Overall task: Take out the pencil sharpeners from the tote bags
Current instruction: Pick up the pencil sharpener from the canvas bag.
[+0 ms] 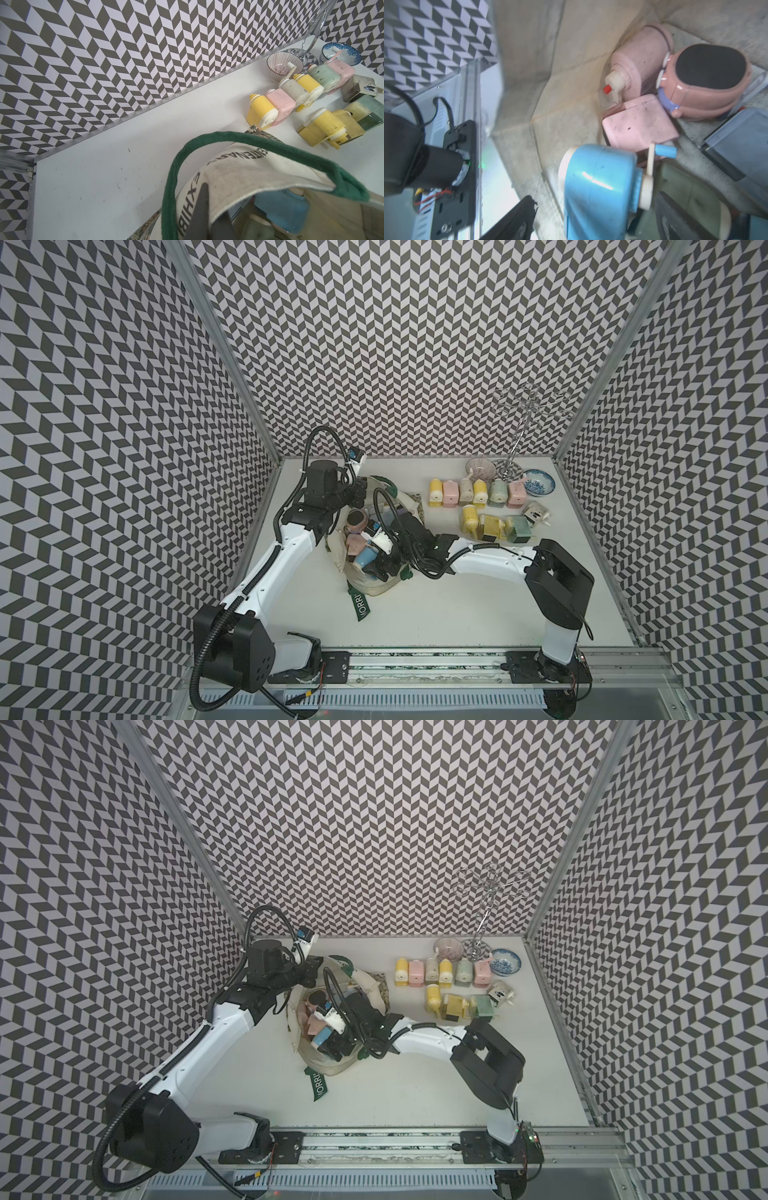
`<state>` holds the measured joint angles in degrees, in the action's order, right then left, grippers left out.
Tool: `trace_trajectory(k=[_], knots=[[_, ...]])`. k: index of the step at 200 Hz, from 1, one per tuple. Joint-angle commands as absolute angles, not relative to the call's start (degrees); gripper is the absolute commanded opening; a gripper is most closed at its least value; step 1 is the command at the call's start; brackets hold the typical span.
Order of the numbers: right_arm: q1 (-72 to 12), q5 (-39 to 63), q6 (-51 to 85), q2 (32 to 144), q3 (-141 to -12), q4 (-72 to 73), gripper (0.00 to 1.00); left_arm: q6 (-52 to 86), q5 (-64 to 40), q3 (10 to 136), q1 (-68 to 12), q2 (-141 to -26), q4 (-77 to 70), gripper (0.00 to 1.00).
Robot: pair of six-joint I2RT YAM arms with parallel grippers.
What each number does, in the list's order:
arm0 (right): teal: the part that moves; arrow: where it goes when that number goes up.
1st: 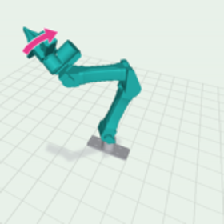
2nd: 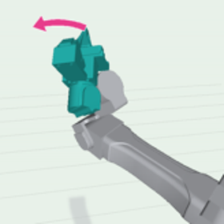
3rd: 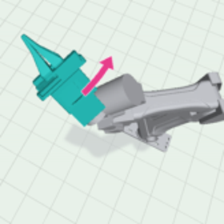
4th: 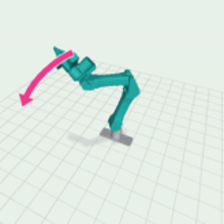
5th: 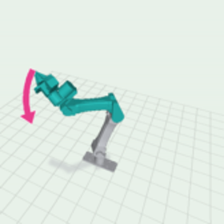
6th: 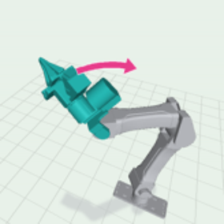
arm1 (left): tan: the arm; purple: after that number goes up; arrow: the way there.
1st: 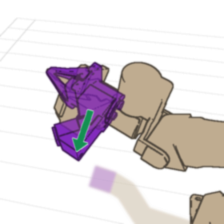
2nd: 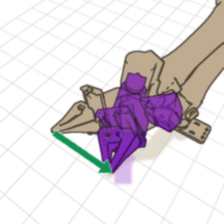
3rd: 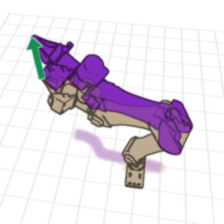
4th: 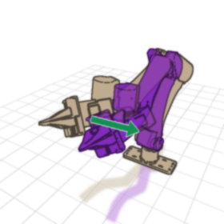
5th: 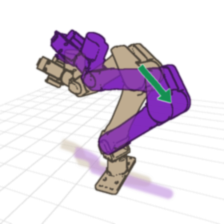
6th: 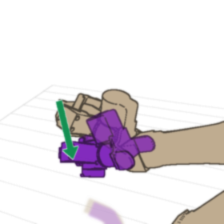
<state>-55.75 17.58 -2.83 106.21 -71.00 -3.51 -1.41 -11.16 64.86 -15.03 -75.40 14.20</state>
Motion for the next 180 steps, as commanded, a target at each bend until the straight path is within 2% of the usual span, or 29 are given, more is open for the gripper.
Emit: trace_trajectory(k=[1, 16, 38, 50, 77, 99, 151, 180], knots=[[-56.0, 17.0, -5.5, 103.6, -71.8, -5.0, 0.89, -1.4, -11.7, 67.4, -15.6, -73.5, 10.7, 0.0], [-56.0, 13.9, -1.6, 103.5, -72.6, -5.7, 0.89, -1.4, -11.7, 67.3, -15.6, -73.4, 10.7, 0.0], [-57.2, 7.2, 12.2, 103.0, -72.5, -5.5, 0.9, -1.4, -11.6, 67.3, -15.6, -73.5, 10.7, 0.0], [-58.1, 6.5, 19.7, 102.1, -70.0, -1.9, 0.9, -1.4, -11.5, 67.4, -15.6, -73.5, 10.7, 0.0], [-61.6, -3.5, 30.0, 101.2, -67.2, 3.2, 0.9, -1.2, -11.9, 67.3, -15.6, -73.6, 10.7, 0.0], [-62.6, -5.9, 33.7, 102.9, -69.1, 4.0, 0.91, -1.3, -11.8, 67.2, -15.9, -73.7, 10.7, 0.0], [-64.2, -17.9, 36.9, 109.8, -79.9, -7.3, 0.92, -1.6, -11.3, 67.4, -16.0, -73.4, 10.9, 0.0], [-65.3, -20.5, 37.4, 112.9, -82.6, -10.3, 0.92, -1.4, -11.5, 67.4, -15.9, -73.5, 10.9, 0.0]])
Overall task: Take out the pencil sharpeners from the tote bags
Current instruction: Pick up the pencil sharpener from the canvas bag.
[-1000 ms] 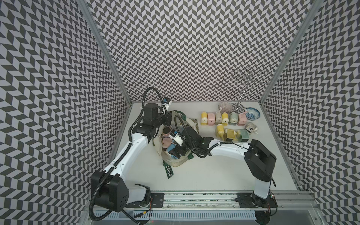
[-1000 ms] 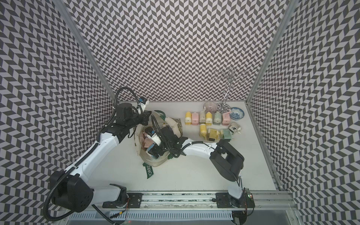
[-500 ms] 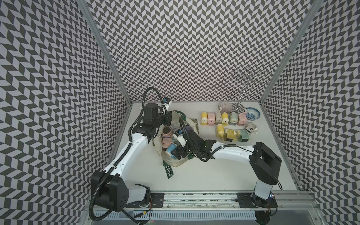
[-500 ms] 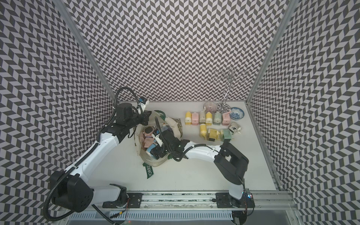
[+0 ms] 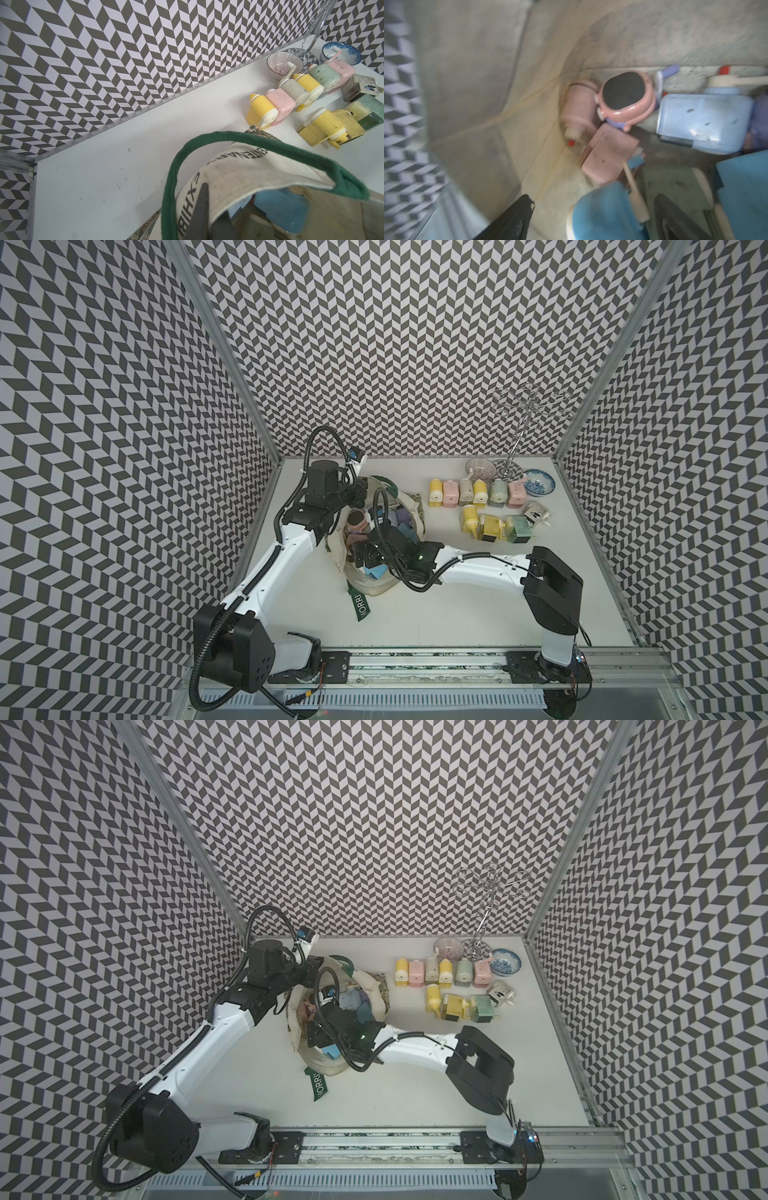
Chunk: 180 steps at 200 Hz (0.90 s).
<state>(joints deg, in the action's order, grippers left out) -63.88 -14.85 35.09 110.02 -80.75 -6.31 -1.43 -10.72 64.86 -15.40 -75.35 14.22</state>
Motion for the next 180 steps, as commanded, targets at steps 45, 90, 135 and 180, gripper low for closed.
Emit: trace_trajectory(k=[45, 90, 135, 180], knots=[[-65.5, -21.1, 35.8, 118.4, -86.1, -12.7, 0.92, -1.4, -11.9, 67.5, -15.9, -73.6, 10.9, 0.0], [-65.8, -20.8, 33.0, 119.6, -88.5, -16.9, 0.9, -1.5, -11.6, 67.4, -15.9, -73.3, 10.9, 0.0], [-65.8, -22.9, 31.1, 113.5, -82.9, -21.3, 0.83, -1.6, -11.6, 67.5, -15.9, -73.4, 11.1, 0.0], [-65.7, -23.1, 30.5, 106.2, -75.9, -22.2, 0.78, -1.7, -11.4, 67.5, -15.9, -73.6, 11.1, 0.0]])
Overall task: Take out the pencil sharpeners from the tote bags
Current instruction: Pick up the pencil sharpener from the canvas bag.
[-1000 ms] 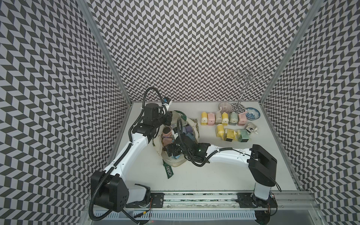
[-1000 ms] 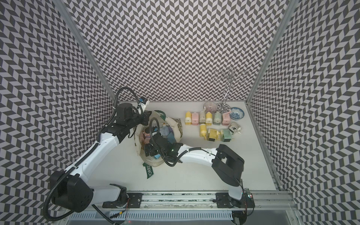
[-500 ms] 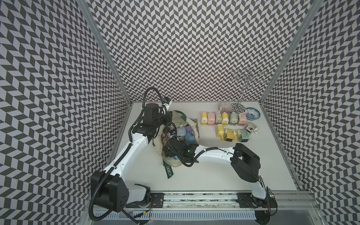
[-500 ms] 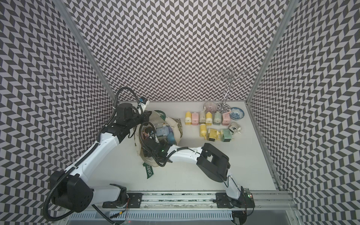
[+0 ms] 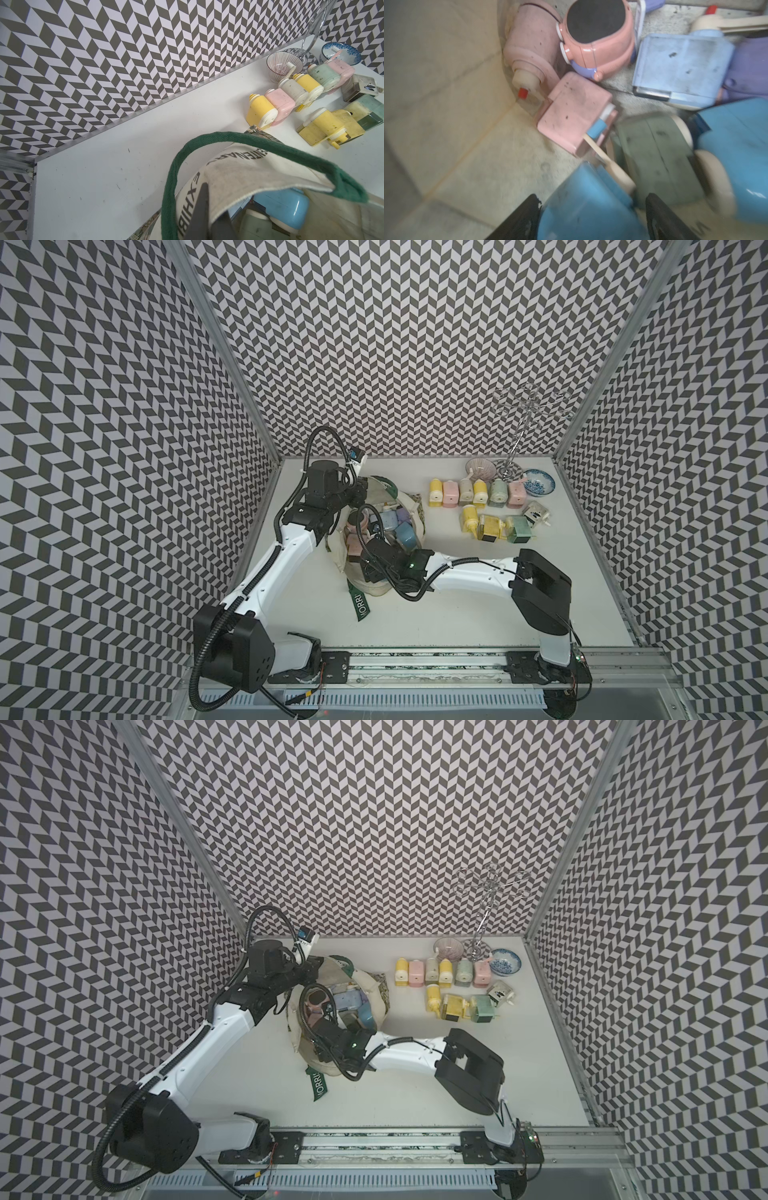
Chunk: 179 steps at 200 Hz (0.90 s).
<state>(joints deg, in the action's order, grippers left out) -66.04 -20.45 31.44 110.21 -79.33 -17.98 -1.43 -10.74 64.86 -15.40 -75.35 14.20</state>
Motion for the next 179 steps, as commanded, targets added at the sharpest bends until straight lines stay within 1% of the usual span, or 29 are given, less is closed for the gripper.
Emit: trace_trajectory(k=[1, 50, 87, 92, 103, 127, 153, 179], knots=[[-65.7, -23.1, 30.5, 106.0, -75.7, -22.2, 0.78, -1.7, -11.4, 67.5, -15.9, -73.5, 11.1, 0.0], [-64.5, -21.4, 29.1, 103.4, -72.3, -21.0, 0.77, -1.7, -11.4, 67.5, -16.0, -73.6, 11.1, 0.0], [-63.4, -17.0, 24.4, 107.6, -76.9, -21.1, 0.76, -1.7, -11.1, 67.4, -16.2, -73.6, 11.1, 0.0], [-63.1, -16.6, 23.9, 108.4, -77.9, -21.6, 0.75, -1.8, -11.0, 67.4, -16.2, -73.6, 11.2, 0.0], [-62.5, -15.4, 22.7, 109.8, -79.3, -22.7, 0.68, -1.9, -10.8, 67.4, -16.3, -73.6, 11.2, 0.0], [-61.8, -14.5, 20.9, 111.2, -80.2, -24.0, 0.59, -2.0, -10.6, 67.4, -16.4, -73.5, 11.2, 0.0], [-61.1, -14.0, 18.8, 111.6, -80.6, -25.4, 0.54, -1.9, -10.7, 67.4, -16.4, -73.6, 11.2, 0.0], [-60.8, -16.3, 17.1, 112.2, -82.2, -29.0, 0.54, -1.9, -10.8, 67.6, -16.4, -73.7, 11.3, 0.0]])
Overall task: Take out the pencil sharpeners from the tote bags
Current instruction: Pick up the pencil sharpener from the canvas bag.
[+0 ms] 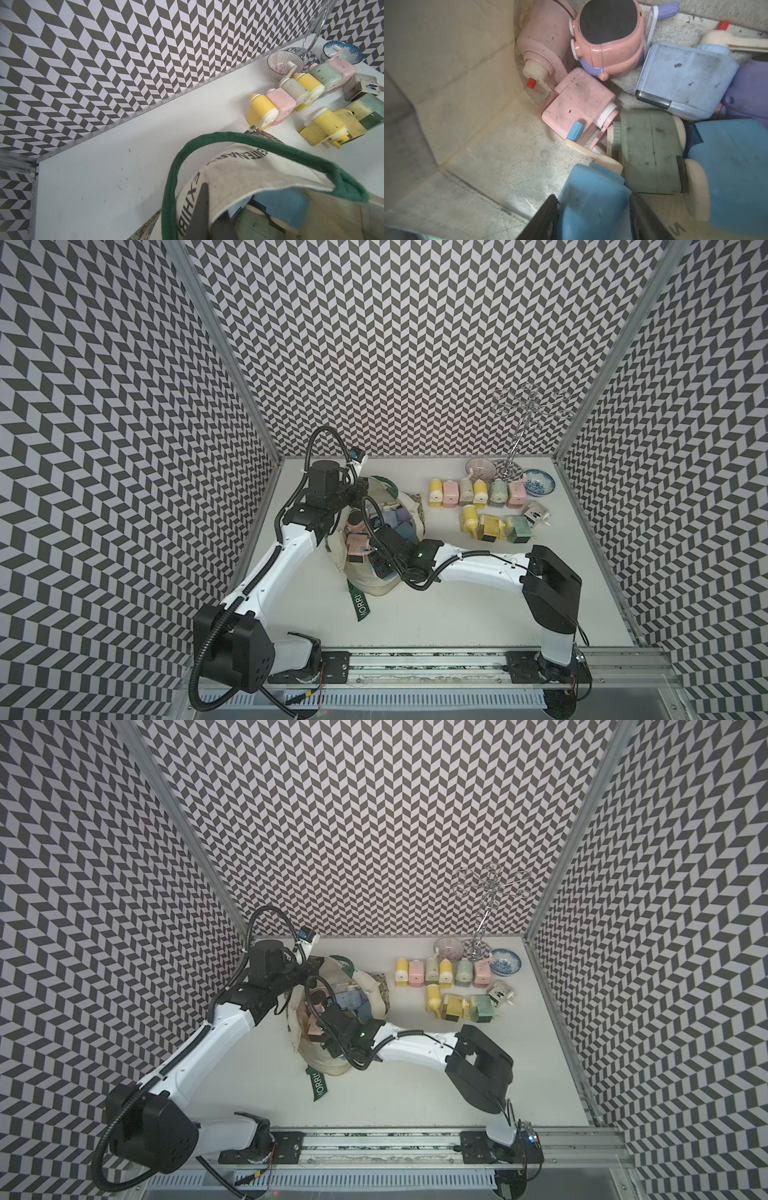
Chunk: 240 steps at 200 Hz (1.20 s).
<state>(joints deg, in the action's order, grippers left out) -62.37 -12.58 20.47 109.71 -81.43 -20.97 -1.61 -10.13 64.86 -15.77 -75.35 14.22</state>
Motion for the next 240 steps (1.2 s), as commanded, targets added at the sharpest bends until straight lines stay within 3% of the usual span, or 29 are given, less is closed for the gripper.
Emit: trace_trajectory(k=[1, 57, 149, 240], knots=[[-60.9, -16.5, 17.0, 112.2, -82.3, -29.2, 0.54, -1.9, -10.8, 67.5, -16.4, -73.7, 11.3, 0.0], [-61.6, -15.3, 17.8, 116.6, -86.1, -33.6, 0.7, -1.9, -10.8, 67.5, -16.4, -73.8, 11.4, 0.0], [-64.0, -21.4, 19.0, 120.7, -87.3, -41.1, 0.82, -1.8, -11.0, 67.6, -16.5, -73.9, 11.3, 0.0], [-65.5, -34.0, 22.9, 121.5, -88.4, -46.7, 0.95, -1.9, -10.9, 67.5, -16.8, -74.2, 11.5, 0.0]])
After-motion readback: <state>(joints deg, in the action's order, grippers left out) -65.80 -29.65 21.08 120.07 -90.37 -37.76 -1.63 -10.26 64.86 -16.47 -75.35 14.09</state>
